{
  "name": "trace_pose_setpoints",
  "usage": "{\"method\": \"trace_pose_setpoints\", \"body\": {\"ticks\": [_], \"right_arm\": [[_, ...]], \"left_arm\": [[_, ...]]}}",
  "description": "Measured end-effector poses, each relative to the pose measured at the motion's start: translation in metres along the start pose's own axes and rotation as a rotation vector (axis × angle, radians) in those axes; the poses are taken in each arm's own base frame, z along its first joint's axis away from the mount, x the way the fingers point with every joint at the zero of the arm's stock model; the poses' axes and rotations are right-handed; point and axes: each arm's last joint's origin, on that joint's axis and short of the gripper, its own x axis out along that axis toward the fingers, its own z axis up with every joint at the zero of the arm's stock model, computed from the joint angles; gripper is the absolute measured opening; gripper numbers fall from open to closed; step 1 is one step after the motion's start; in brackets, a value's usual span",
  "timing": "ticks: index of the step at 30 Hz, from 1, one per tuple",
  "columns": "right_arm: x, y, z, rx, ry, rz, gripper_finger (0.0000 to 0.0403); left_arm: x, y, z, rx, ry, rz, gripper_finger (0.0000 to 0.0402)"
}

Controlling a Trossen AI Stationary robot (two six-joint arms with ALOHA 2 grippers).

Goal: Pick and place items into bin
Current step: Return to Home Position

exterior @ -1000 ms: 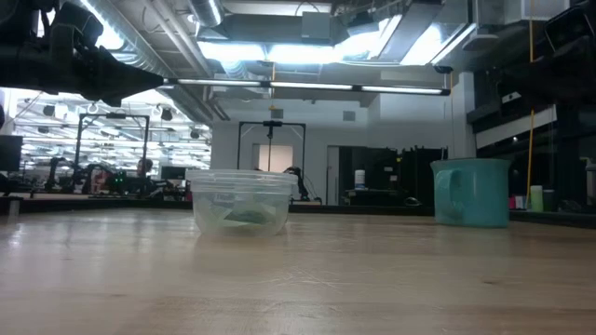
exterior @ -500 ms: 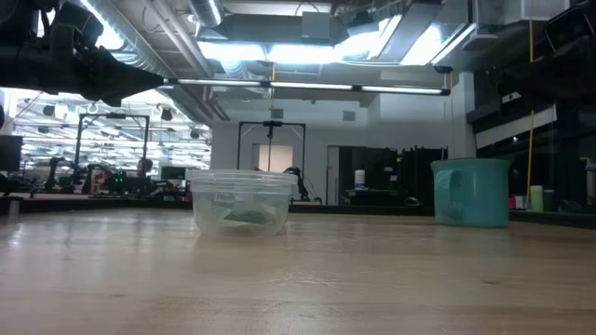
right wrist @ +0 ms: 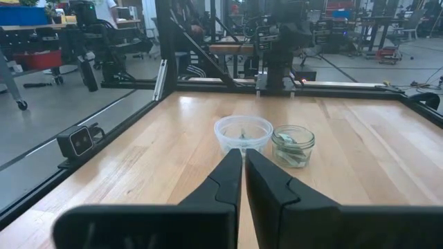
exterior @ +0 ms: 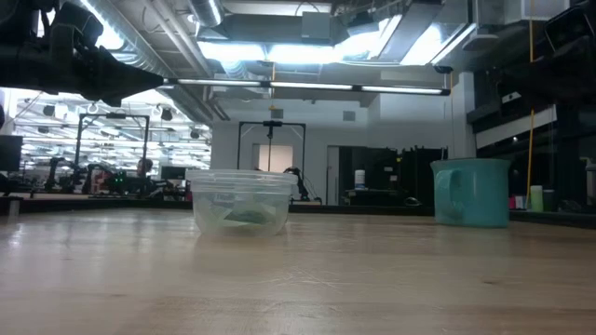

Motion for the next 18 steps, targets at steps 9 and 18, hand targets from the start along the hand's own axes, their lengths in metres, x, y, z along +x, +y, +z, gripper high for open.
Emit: {"method": "trace_pose_setpoints", "body": {"ticks": [9, 18], "right_arm": [[0.0, 0.0, 0.0, 0.0, 0.0, 0.0, 0.0026], [0.0, 0.0, 0.0, 0.0, 0.0, 0.0, 0.0026]], "left_arm": [[0.0, 0.0, 0.0, 0.0, 0.0, 0.0, 0.0004], [0.0, 0.0, 0.0, 0.0, 0.0, 0.0, 0.0008]]}}
